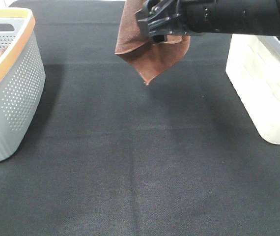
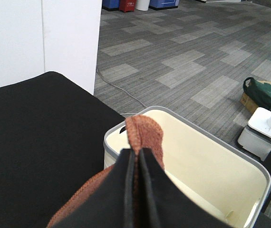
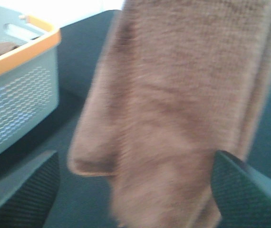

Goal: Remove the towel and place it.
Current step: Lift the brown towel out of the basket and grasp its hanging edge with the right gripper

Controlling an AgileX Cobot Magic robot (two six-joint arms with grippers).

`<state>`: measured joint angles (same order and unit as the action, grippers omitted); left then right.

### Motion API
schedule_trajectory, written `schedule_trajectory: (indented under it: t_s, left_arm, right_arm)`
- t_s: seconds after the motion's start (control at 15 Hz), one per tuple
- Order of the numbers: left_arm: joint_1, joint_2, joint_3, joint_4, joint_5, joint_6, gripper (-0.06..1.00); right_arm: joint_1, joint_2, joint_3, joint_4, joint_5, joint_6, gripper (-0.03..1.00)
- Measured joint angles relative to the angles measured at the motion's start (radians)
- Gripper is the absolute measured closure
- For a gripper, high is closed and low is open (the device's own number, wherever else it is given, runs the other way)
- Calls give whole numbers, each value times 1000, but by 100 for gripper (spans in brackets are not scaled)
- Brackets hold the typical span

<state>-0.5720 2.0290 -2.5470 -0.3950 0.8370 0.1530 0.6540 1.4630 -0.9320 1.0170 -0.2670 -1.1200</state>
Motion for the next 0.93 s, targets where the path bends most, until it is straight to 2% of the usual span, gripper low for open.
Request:
schedule_trajectory:
  t_s: [0.07, 0.27, 0.47, 0.67, 0.73, 0.93]
  left_arm:
    - [0, 0, 0, -10, 0, 0, 94]
    - [0, 0, 0, -16, 0, 0, 94]
    - [0, 0, 0, -89, 0, 0, 94]
    - [0, 0, 0, -98, 0, 0, 94]
    - [0, 0, 0, -98, 0, 0, 94]
    - [0, 0, 0, -98, -6, 0, 94]
  right_arm:
    - [0, 0, 0, 42, -5, -36, 15]
    - [0, 0, 0, 67, 4, -73, 15]
    - [0, 0, 0, 111, -38, -92, 15]
    - [0, 0, 0, 293, -104, -278, 15]
    - [0, 0, 0, 293, -104, -278, 15]
    - [0, 0, 0, 442, -130, -453, 15]
